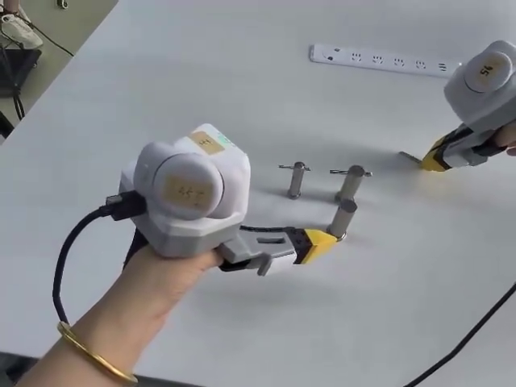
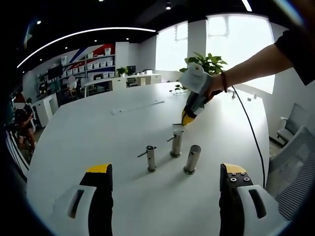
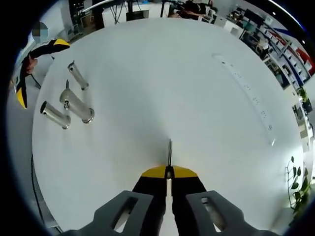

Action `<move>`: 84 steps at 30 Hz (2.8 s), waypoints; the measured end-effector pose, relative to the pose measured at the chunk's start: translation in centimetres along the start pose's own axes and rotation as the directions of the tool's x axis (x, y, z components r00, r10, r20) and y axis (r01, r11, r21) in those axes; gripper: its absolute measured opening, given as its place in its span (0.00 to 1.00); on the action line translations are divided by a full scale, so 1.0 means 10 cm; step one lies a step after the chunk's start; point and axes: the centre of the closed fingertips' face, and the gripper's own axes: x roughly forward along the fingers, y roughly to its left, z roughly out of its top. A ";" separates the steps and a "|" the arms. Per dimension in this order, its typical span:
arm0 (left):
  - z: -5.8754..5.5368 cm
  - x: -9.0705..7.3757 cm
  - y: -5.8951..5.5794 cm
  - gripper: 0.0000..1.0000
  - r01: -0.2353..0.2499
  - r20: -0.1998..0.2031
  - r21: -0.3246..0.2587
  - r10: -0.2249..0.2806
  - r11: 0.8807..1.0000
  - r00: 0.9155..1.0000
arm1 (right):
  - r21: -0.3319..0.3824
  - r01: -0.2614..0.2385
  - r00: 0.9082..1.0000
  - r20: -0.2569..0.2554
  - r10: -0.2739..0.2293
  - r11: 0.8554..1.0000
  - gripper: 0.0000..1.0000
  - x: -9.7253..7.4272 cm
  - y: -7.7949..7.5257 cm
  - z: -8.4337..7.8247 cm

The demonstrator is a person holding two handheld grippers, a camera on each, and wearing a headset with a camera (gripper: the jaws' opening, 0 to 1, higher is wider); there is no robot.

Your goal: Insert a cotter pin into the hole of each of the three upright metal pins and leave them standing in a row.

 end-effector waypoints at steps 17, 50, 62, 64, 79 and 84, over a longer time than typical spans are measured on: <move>0.04 -0.06 0.00 0.78 -0.017 0.017 0.020 0.017 1.000 1.000 | -0.175 0.065 0.988 0.150 -0.039 0.982 0.00 -0.41 0.28 0.31; 0.34 0.03 -0.38 0.35 0.151 0.038 -0.166 -0.147 0.974 0.988 | -0.518 0.123 0.953 0.299 0.044 0.847 0.00 -0.94 1.42 0.79; 0.32 0.09 -0.53 0.25 0.202 0.037 -0.293 -0.200 0.934 0.979 | -0.579 0.168 0.944 0.328 0.039 0.798 0.00 -1.00 1.60 0.86; 0.33 0.09 -0.55 0.20 0.208 0.043 -0.299 -0.205 0.931 0.978 | -0.582 0.169 0.941 0.334 0.044 0.795 0.00 -1.01 1.64 0.88; 0.41 0.08 -0.62 0.05 0.240 0.082 -0.325 -0.225 0.915 0.971 | -0.579 0.159 0.933 0.353 0.070 0.800 0.00 -1.04 1.78 0.95; 0.40 0.08 -0.63 0.03 0.248 0.080 -0.335 -0.235 0.909 0.969 | -0.573 0.158 0.932 0.355 0.070 0.804 0.00 -1.04 1.79 0.94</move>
